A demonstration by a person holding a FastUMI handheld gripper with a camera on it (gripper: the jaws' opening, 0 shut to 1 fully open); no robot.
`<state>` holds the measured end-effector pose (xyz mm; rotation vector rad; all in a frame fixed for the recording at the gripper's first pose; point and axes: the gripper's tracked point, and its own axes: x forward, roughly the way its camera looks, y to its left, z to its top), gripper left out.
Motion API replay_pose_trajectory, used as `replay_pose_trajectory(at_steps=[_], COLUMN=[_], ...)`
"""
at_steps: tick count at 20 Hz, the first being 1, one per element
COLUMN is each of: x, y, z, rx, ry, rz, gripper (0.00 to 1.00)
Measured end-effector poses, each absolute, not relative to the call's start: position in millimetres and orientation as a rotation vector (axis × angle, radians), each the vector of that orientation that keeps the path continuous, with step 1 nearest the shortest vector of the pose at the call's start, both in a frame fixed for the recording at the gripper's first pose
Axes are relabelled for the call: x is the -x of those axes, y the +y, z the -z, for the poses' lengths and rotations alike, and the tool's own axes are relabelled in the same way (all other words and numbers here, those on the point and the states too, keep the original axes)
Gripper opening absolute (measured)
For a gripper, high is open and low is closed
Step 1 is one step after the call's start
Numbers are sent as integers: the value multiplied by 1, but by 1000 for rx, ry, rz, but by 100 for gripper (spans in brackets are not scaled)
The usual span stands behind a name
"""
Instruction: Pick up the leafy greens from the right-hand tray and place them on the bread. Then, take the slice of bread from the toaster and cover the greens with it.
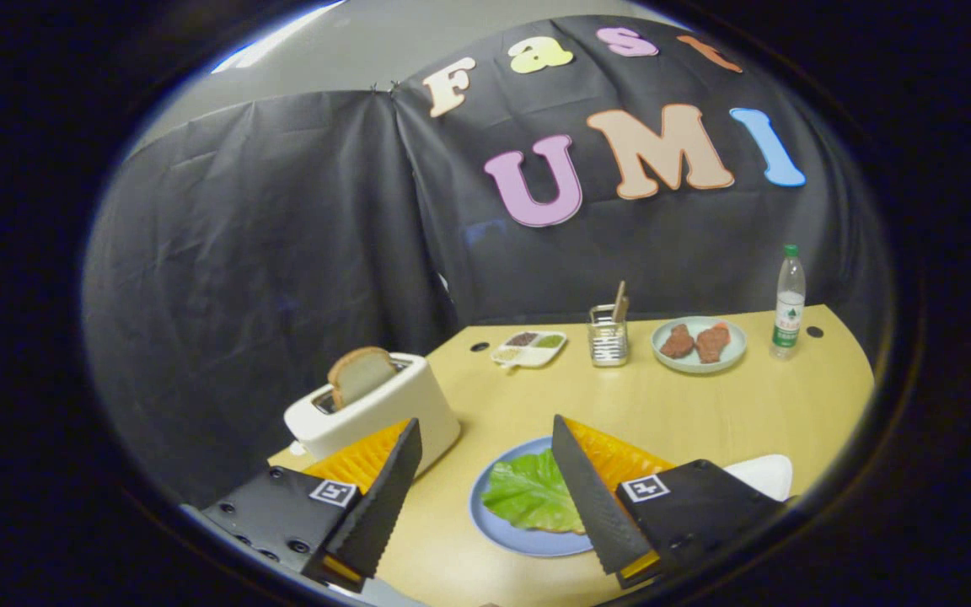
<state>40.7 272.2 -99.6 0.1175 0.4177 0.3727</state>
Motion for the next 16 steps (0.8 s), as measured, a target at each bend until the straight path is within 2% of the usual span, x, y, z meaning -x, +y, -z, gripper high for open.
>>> replay_pose_trajectory(at_steps=[5,10,16], x=[-43,-53,-82], y=[340,414,462], z=[66,80,123], rx=[-257,-317,-259], ry=[402,472,532], rz=[-491,-578,-504], gripper=[98,97,97])
